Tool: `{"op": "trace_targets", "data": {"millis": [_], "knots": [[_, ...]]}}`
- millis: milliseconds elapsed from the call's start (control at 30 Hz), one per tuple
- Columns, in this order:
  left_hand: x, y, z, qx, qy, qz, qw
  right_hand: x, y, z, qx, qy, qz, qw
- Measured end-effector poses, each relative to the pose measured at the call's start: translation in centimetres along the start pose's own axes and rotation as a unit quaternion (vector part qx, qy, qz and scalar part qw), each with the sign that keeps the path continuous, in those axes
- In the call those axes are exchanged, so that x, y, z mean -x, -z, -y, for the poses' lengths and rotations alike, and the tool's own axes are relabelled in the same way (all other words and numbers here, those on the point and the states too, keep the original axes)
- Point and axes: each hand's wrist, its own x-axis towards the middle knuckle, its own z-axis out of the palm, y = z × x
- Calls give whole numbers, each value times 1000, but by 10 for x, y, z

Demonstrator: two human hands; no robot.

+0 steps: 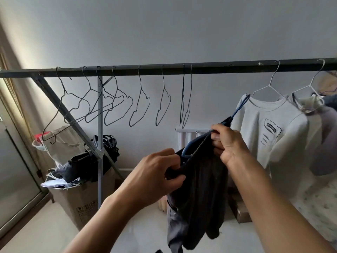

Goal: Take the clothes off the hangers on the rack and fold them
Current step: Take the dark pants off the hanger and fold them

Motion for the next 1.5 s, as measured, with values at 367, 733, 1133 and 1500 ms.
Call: {"op": "trace_targets", "data": {"millis": [367, 733, 1133, 1500], "knots": [[-10, -35, 16, -12, 111, -5, 994, 25, 13, 37, -120, -78, 221, 965], [-16, -34, 44, -14, 156, -12, 988, 31, 18, 87, 48, 40, 229, 971], [-12, 18, 44, 59, 138, -102, 983, -85, 6, 81, 232, 50, 18, 971], [-15, 43, 51, 150, 118, -59, 980, -28, 15, 15, 427, 473, -68, 768]]}}
